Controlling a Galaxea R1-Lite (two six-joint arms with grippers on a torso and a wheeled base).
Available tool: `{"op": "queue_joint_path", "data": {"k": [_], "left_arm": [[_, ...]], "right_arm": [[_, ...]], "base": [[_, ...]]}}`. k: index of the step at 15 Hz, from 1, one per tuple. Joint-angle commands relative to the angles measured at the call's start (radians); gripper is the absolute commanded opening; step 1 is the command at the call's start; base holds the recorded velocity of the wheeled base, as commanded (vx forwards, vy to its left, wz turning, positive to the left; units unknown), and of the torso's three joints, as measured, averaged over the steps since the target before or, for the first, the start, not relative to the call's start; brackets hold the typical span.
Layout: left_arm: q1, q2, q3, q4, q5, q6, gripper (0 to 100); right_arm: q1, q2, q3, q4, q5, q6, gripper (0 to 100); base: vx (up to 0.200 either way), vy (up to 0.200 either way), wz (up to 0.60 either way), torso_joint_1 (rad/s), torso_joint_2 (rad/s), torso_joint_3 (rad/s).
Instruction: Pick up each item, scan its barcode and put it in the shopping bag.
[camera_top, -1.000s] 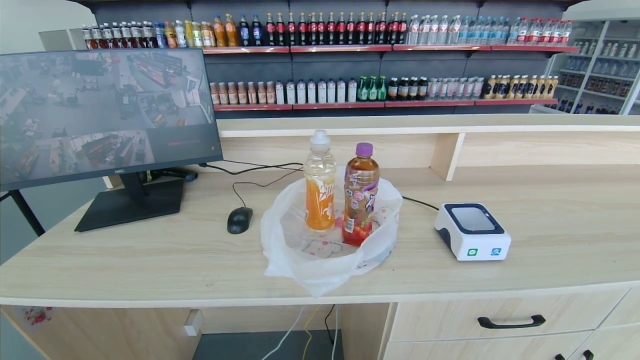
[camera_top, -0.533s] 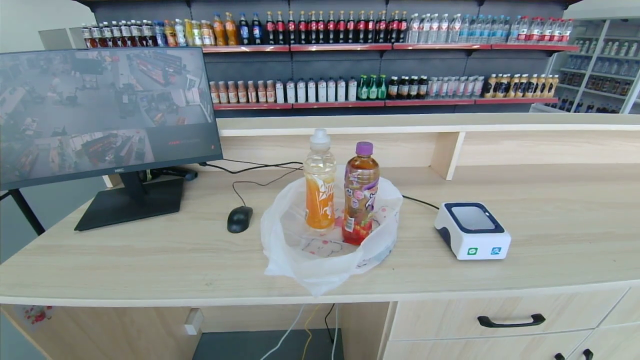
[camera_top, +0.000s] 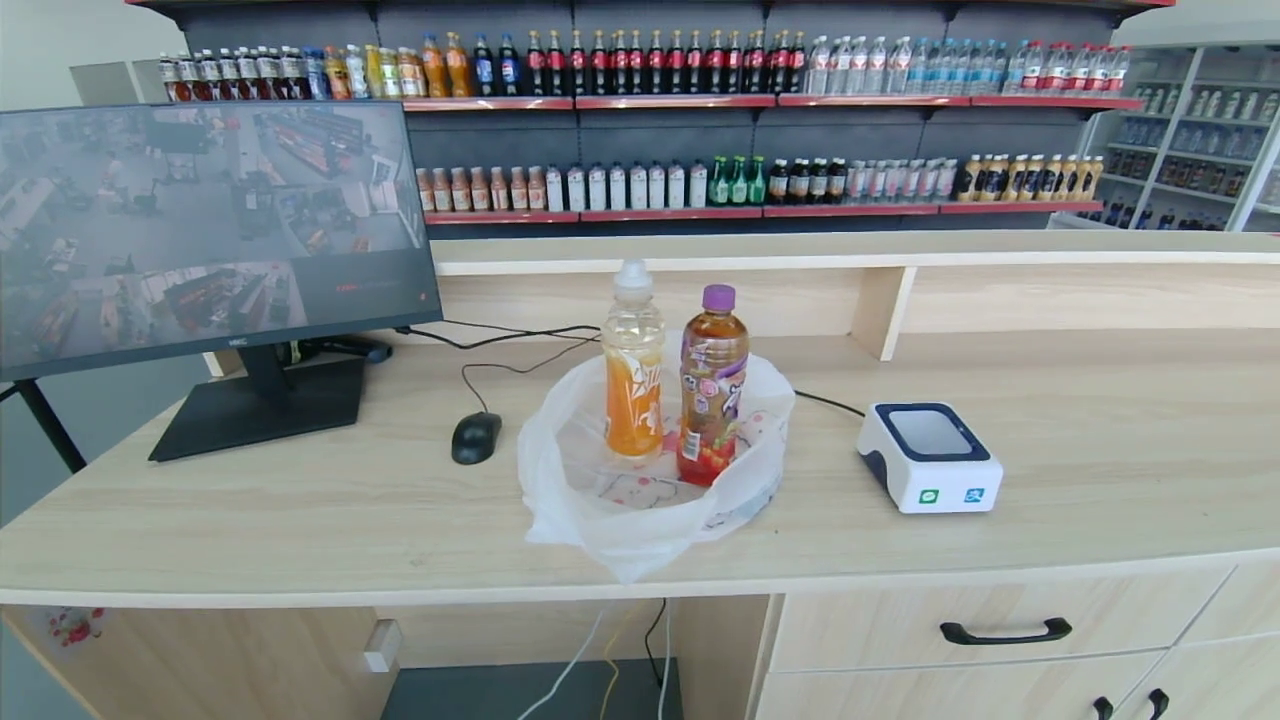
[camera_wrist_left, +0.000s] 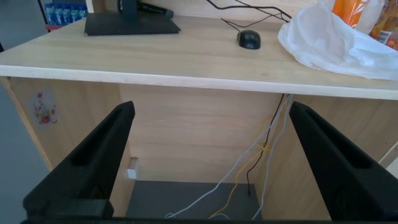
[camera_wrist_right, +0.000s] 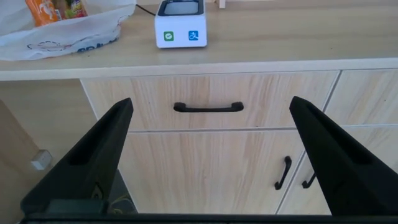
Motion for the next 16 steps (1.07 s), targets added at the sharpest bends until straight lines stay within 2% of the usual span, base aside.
{"op": "queue_joint_path", "data": {"k": [1, 16], "left_arm": [[0.002, 0.0, 0.0, 0.0, 0.0, 0.0, 100], [0.0, 0.0, 0.0, 0.0, 0.0, 0.0, 100]], "right_arm": [[0.0, 0.0, 0.0, 0.0, 0.0, 0.0, 100], [0.0, 0.001, 0.0, 0.0, 0.0, 0.0, 100]], "base": [[0.0, -0.2, 0.0, 0.012, 0.0, -0.002], [0.0, -0.2, 0.0, 0.004, 0.0, 0.001]]}}
